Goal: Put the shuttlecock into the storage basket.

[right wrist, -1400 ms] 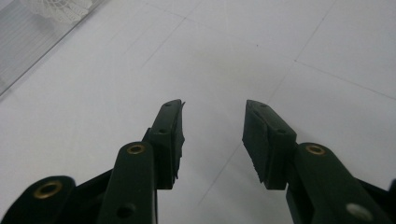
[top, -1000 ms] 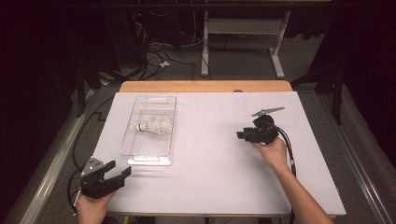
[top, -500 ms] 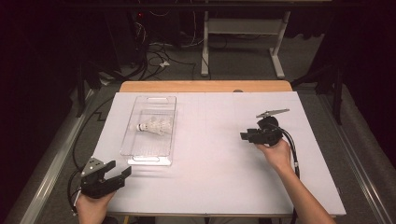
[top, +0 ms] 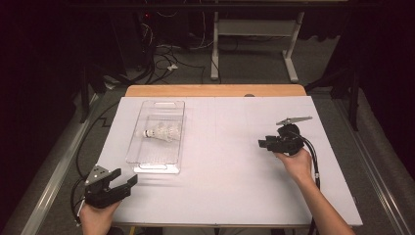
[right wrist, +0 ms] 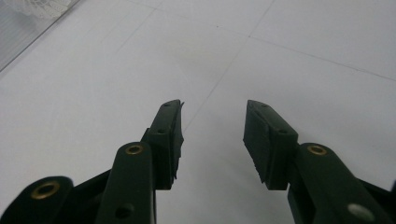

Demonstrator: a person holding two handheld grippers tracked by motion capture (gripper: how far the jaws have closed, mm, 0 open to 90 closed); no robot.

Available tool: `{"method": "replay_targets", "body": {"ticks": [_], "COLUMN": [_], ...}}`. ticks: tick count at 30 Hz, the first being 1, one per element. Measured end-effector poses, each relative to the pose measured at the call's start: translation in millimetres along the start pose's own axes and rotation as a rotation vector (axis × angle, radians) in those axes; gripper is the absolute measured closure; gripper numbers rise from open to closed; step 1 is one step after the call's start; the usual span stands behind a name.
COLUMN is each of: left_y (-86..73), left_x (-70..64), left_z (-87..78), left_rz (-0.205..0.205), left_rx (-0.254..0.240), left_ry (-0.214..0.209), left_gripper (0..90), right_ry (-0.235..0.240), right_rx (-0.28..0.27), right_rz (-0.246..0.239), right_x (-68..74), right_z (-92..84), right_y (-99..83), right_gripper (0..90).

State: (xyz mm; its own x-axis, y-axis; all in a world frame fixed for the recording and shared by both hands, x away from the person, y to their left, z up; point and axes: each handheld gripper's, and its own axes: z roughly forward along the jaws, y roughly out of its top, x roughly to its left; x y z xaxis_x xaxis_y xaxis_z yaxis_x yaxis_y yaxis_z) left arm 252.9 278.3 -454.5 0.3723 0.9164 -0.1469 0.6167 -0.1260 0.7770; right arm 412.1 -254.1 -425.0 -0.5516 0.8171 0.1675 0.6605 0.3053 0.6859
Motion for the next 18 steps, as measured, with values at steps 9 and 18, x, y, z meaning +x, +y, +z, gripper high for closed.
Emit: {"method": "replay_targets", "body": {"ticks": [9,18], "left_y": [-0.2,-0.1], "left_x": [-0.1,0.1], "left_z": [-0.4,-0.1], "left_rz": [0.002,-0.001], "left_rx": [0.001,0.002], "left_ry": [0.002,0.000], "left_gripper": [32.2,32.3], "right_ry": [-0.018,-0.038], "right_rx": [-0.004,-0.009], "right_rz": [0.010,0.018], "right_x": [-7.4,-15.2], "right_z": [-4.3,-11.9], "right_y": [-5.4,-11.7], "right_gripper": [57.1,57.0]}}
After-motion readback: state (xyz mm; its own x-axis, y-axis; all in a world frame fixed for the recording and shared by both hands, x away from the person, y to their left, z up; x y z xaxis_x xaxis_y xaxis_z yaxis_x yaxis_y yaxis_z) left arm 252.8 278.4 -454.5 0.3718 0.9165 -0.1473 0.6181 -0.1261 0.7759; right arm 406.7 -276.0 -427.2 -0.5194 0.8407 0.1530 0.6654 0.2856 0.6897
